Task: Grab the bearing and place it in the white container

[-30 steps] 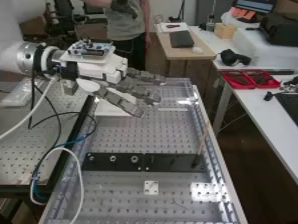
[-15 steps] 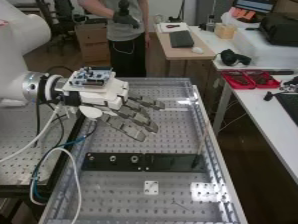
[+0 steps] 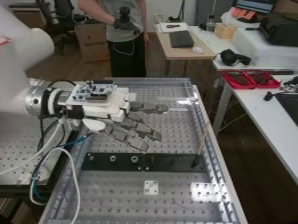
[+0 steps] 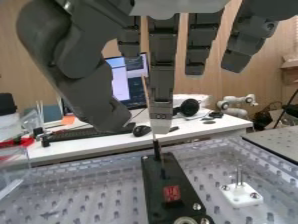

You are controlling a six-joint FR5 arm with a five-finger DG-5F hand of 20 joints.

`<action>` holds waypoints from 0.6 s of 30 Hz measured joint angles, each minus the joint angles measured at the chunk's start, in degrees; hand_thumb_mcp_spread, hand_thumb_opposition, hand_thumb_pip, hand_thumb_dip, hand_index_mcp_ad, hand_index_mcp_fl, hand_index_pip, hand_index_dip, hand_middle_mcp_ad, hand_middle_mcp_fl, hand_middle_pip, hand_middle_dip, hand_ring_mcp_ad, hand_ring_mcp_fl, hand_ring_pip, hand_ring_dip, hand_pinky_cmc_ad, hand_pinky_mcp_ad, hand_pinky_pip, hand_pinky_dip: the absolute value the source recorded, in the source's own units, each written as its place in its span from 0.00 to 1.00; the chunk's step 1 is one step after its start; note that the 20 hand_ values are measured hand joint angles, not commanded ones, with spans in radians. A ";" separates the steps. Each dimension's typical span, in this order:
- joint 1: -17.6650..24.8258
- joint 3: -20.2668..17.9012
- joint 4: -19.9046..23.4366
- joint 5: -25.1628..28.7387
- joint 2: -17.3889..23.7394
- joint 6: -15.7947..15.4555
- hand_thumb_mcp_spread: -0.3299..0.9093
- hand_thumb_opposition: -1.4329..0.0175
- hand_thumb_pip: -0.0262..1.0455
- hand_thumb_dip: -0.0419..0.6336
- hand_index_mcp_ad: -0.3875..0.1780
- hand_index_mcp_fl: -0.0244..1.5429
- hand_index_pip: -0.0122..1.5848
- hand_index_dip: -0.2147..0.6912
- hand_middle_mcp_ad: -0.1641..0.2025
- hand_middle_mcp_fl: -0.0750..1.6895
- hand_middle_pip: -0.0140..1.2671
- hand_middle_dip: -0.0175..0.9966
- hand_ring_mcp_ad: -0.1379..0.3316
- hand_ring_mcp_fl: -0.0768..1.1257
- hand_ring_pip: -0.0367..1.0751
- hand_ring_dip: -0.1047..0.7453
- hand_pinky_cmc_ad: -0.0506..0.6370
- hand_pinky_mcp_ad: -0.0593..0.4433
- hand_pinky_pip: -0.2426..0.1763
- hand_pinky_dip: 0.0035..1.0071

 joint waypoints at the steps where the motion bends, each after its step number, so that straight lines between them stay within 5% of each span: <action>1: -0.34 0.10 0.26 -0.69 -0.59 -0.24 0.59 0.38 0.80 0.57 0.59 0.06 0.07 0.07 0.68 0.34 0.57 0.42 0.60 0.16 0.11 0.54 0.59 0.70 0.36 0.19; 15: -3.01 0.54 4.55 -5.73 -5.09 -1.81 0.63 0.39 0.75 0.57 0.55 0.05 0.07 0.04 0.67 0.34 0.65 0.37 0.57 0.16 0.11 0.54 0.59 0.67 0.36 0.17; 18: -3.49 0.54 5.25 -6.26 -5.96 -2.02 0.63 0.39 0.74 0.57 0.53 0.05 0.07 0.03 0.68 0.28 0.67 0.37 0.55 0.15 0.14 0.59 0.59 0.67 0.37 0.17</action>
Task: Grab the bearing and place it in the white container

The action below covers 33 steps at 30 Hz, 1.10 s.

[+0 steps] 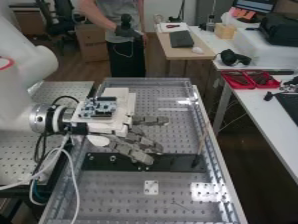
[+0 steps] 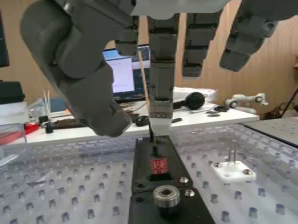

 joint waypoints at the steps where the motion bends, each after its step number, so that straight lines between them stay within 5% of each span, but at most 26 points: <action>1: -0.13 0.01 0.39 -0.12 -0.20 -0.01 0.63 0.39 0.74 0.57 0.53 0.05 0.07 0.03 0.67 0.27 0.66 0.38 0.54 0.15 0.15 0.60 0.58 0.65 0.37 0.17; 17: -1.28 0.28 4.41 -1.93 -2.92 -0.91 0.69 0.39 0.73 0.58 0.47 0.05 0.07 0.03 0.60 0.13 0.85 0.68 0.55 0.08 0.58 0.77 0.58 0.57 0.37 0.17; 33: -2.50 1.12 5.41 -4.07 -5.18 -1.23 0.72 0.38 0.72 0.58 0.44 0.04 0.07 0.03 0.58 0.16 0.87 0.73 0.50 0.08 0.63 0.82 0.53 0.56 0.37 0.17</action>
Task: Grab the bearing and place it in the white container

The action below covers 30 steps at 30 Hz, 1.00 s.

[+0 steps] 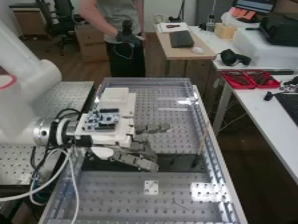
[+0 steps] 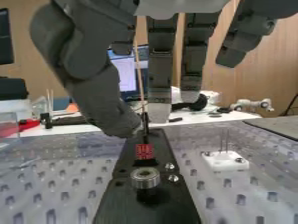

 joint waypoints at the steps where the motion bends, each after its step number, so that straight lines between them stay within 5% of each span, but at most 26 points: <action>1: -0.05 0.00 0.02 -0.08 -0.12 0.02 0.72 0.38 0.72 0.58 0.44 0.04 0.07 0.03 0.58 0.16 0.87 0.73 0.51 0.07 0.65 0.82 0.53 0.56 0.37 0.17; 30: -0.84 -1.74 7.29 -2.13 -3.96 1.09 0.72 0.37 0.74 0.58 0.44 0.04 0.07 0.03 0.59 0.17 0.88 0.70 0.47 0.07 0.57 0.79 0.53 0.56 0.37 0.17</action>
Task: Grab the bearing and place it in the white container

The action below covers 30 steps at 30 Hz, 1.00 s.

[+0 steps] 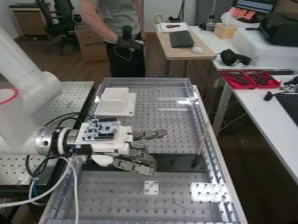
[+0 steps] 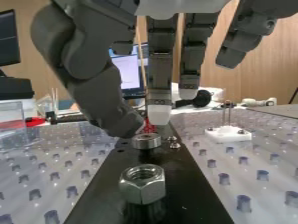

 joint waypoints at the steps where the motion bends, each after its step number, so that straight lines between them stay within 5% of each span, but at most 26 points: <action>1: -0.01 -0.03 0.19 -0.03 -0.11 0.04 0.72 0.37 0.74 0.57 0.44 0.04 0.07 0.03 0.59 0.17 0.88 0.70 0.47 0.07 0.57 0.79 0.53 0.56 0.37 0.17; 30: 0.19 -0.46 1.21 -0.18 -0.39 1.04 0.70 0.37 0.78 0.57 0.44 0.02 0.11 0.03 0.58 0.18 0.91 0.67 0.47 0.07 0.62 0.75 0.53 0.55 0.37 0.17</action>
